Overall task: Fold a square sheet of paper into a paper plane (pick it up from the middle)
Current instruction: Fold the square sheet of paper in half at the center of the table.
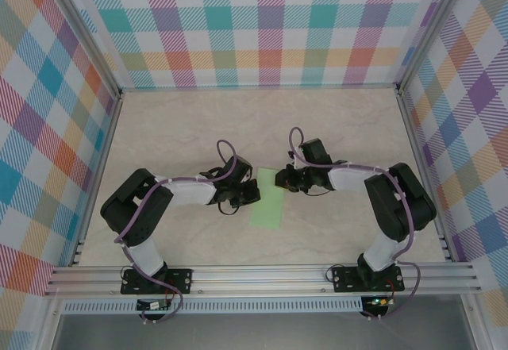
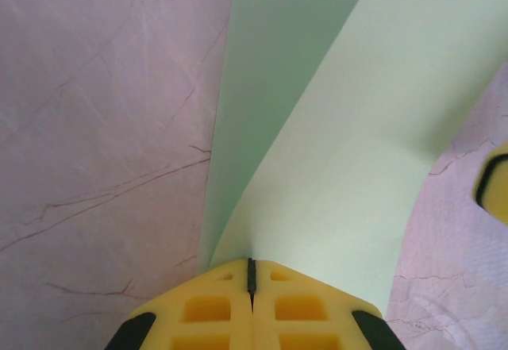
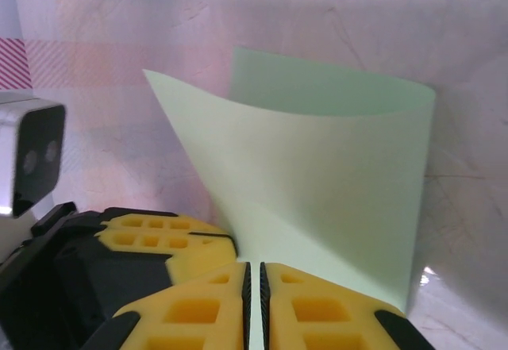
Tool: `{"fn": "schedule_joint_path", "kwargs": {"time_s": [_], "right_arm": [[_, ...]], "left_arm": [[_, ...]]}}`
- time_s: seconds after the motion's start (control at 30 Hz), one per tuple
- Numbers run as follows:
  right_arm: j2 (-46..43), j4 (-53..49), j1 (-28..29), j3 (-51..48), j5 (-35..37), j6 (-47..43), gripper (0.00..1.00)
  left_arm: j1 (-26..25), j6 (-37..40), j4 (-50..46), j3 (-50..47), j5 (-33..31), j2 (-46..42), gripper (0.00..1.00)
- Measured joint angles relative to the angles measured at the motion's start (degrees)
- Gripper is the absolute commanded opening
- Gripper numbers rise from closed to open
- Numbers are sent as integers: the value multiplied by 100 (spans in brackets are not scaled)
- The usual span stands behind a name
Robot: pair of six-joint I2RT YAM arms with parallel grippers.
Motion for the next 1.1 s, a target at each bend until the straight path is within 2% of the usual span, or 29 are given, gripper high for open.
{"fn": "schedule_joint_path", "kwargs": {"time_s": [0.23,0.47,0.8,1.1], "right_arm": [[415,48,-9,-90,63,-17,14],[398,-94,-17,-26,42,-79,14],[260,-597,-52,557,90,-295,14],[752,-560,-116,570,170,-295,15]], "left_arm": [[0,0,4,-9,-2,-7,0],[0,0,20,-22,-4,-11,0],[0,0,44,-44,-4,-20,0],[0,0,63,-63,-4,-24,0]]}}
